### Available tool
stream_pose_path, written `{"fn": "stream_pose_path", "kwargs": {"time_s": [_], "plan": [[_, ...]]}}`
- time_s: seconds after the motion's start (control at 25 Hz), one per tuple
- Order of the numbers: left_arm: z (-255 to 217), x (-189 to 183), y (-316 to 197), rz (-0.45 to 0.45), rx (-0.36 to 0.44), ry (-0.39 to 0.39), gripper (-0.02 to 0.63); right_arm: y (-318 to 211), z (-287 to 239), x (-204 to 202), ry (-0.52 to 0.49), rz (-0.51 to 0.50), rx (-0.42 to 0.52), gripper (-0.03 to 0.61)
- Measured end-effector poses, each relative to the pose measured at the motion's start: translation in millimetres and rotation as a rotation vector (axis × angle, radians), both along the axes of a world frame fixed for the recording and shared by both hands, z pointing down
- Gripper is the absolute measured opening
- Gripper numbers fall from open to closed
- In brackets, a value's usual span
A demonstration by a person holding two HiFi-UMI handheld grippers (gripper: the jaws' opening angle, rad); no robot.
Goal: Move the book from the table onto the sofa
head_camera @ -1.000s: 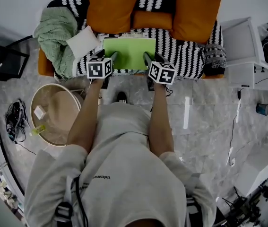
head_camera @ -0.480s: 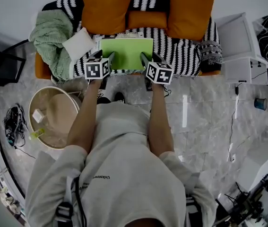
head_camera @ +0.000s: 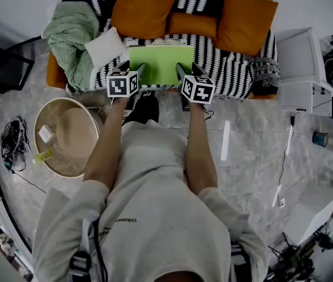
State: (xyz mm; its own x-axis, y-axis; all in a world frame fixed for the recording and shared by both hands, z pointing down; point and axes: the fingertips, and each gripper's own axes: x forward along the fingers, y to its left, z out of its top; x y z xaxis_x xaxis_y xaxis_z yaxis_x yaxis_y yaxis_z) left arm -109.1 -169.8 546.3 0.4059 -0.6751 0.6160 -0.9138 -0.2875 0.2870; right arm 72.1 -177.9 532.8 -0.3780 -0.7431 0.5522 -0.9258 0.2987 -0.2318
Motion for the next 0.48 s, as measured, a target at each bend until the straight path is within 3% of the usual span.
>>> {"fn": "stream_pose_path", "kwargs": {"time_s": [0.32, 0.48], "plan": [[21, -16, -3, 0.006, -0.037, -0.005, 0.252, -8, 20, -17, 0.008, -0.015, -0.044, 0.204], [19, -6, -7, 0.001, -0.032, -0.014, 0.253, -19, 23, -8, -0.009, -0.027, -0.056, 0.204]]}}
